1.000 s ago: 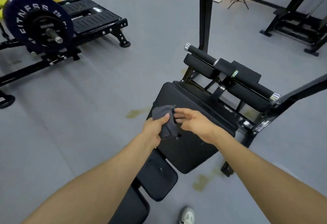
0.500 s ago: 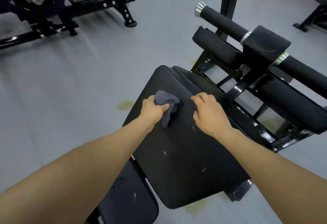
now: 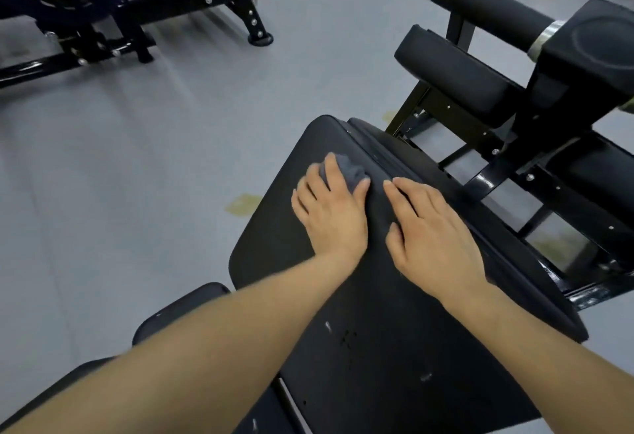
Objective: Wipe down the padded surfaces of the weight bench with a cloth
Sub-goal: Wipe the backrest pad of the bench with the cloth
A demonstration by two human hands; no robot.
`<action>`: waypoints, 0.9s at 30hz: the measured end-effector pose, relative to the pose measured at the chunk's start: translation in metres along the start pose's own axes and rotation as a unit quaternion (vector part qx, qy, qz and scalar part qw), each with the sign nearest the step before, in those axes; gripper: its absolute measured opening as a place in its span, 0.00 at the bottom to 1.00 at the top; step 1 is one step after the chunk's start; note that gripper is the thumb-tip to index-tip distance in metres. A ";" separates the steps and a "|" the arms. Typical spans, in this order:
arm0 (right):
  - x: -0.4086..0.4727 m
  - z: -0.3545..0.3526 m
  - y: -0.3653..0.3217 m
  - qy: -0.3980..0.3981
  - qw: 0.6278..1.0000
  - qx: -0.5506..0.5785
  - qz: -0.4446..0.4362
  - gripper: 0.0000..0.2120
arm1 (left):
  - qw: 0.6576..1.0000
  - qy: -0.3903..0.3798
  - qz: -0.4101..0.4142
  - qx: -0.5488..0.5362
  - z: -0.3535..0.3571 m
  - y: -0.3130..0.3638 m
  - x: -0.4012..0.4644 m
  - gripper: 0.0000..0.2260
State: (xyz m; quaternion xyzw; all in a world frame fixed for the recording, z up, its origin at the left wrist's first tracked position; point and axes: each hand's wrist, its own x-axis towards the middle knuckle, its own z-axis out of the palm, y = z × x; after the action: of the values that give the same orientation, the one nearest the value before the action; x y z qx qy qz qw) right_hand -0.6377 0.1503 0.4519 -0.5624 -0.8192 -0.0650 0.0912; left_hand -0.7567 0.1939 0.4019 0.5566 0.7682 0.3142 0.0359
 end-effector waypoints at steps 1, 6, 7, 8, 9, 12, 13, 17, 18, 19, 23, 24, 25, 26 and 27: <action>0.000 0.000 -0.001 -0.001 1.000 -0.007 0.002 0.26 | 1.000 0.004 -0.013 -0.002 0.001 0.004 0.019 0.26; 0.003 0.003 -0.004 0.008 0.999 -0.029 0.013 0.26 | 0.994 -0.097 -0.054 -0.002 -0.007 0.023 0.109 0.25; 0.003 0.003 -0.004 0.012 0.999 -0.029 0.013 0.26 | 0.995 -0.094 -0.035 -0.001 -0.007 0.019 0.107 0.24; 0.003 0.003 -0.005 0.014 0.999 -0.030 0.012 0.26 | 0.997 -0.080 -0.011 -0.006 -0.006 0.013 0.096 0.23; 0.003 0.003 -0.005 0.014 0.999 -0.031 0.013 0.26 | 0.998 -0.060 0.011 -0.009 -0.005 0.004 0.076 0.22; 0.002 0.003 -0.006 0.018 0.999 -0.034 0.018 0.27 | 0.998 -0.033 0.052 -0.026 -0.009 -0.017 0.001 0.21; 0.002 0.003 -0.006 0.019 0.999 -0.034 0.020 0.27 | 0.996 -0.045 0.067 -0.031 -0.011 -0.019 -0.012 0.20; 0.004 0.003 -0.008 0.019 0.999 -0.040 0.018 0.27 | 0.996 -0.081 0.025 -0.033 -0.010 -0.004 0.028 0.21; 0.003 0.003 -0.008 0.021 0.999 -0.045 0.019 0.27 | 0.996 -0.084 -0.003 -0.024 -0.008 0.002 0.048 0.21; 0.003 0.004 -0.008 0.021 0.998 -0.049 0.019 0.27 | 0.994 -0.098 -0.034 -0.022 -0.007 0.007 0.067 0.21; 0.003 0.004 -0.008 0.017 0.998 -0.059 0.018 0.27 | 0.989 -0.116 -0.069 -0.063 -0.010 0.005 0.100 0.20; 0.002 0.004 -0.008 0.016 0.998 -0.059 0.019 0.27 | 0.989 -0.113 -0.054 -0.073 -0.012 0.002 0.091 0.20; 0.002 0.005 -0.008 0.014 0.998 -0.056 0.020 0.27 | 0.991 -0.108 -0.036 -0.070 -0.014 -0.002 0.074 0.20; 0.001 0.005 -0.008 0.012 0.998 -0.053 0.020 0.27 | 0.993 -0.103 -0.013 -0.061 -0.015 -0.008 0.051 0.20; 0.001 0.004 -0.008 0.011 0.998 -0.051 0.021 0.27 | 0.993 -0.103 0.015 -0.054 -0.020 -0.012 0.025 0.20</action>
State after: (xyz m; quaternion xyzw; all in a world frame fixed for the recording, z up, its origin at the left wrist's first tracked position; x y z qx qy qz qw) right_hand -0.6456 0.1496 0.4487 -0.5828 -0.8016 -0.1113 0.0729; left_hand -0.7838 0.2049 0.4189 0.5950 0.7339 0.2962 0.1400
